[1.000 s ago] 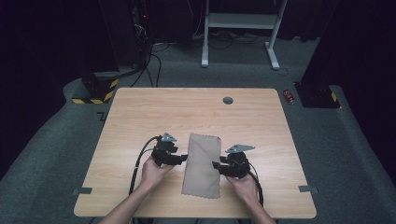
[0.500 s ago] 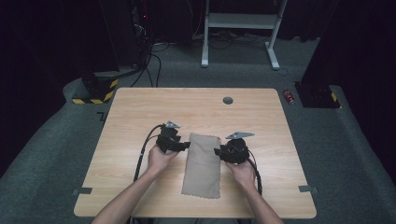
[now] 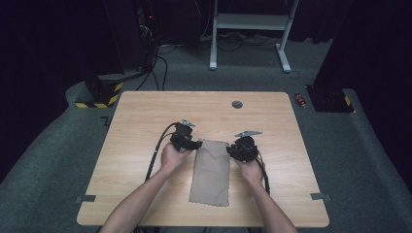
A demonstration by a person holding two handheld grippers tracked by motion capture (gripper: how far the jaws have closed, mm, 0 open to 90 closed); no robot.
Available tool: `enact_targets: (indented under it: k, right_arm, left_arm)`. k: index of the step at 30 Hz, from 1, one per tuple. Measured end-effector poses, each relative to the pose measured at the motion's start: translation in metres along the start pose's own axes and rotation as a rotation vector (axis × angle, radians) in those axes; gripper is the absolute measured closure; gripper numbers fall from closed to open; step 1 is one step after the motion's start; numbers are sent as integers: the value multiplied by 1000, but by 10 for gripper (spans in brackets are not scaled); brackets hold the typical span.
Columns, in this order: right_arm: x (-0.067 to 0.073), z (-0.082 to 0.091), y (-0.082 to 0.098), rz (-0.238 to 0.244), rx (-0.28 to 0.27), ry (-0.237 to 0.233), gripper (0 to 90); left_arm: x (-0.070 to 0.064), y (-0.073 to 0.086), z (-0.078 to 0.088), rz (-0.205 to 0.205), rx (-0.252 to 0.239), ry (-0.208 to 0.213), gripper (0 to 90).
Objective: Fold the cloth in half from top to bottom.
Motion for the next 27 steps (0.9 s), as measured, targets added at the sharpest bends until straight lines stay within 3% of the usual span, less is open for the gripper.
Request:
enact_targets:
  k: [5, 8, 11, 18, 23, 27]
  right_arm:
    - [-5, -7, -8, -33, 12, 16, 699]
    - [-7, -13, -7, -35, 45, 35, 678]
    - [-8, -16, -11, -41, 41, 42, 662]
    - [-6, -28, -8, -42, 67, 60, 670]
    - [-5, -28, -7, -7, 82, 67, 729]
    - [-7, -27, -7, -7, 84, 59, 781]
  left_arm:
    - [4, 1, -10, 27, 0, -17, 445]
    - [6, 0, -10, 22, -3, -22, 451]
    - [6, 0, -10, 7, -1, -33, 456]
    - [3, 1, -12, -72, 23, -75, 469]
    - [0, -2, -14, -80, 51, -73, 497]
    - [-2, -2, -14, -92, 56, -62, 543]
Point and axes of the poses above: each handheld gripper's, and its own axes: z roughly backward along the jaws, y roughly out of its underside, x roughly to its left, the point moved 10 cm from there along -z, roughly forward along the jaws, and after that the axes turned 4 degrees about y, right-handed, at the moved point
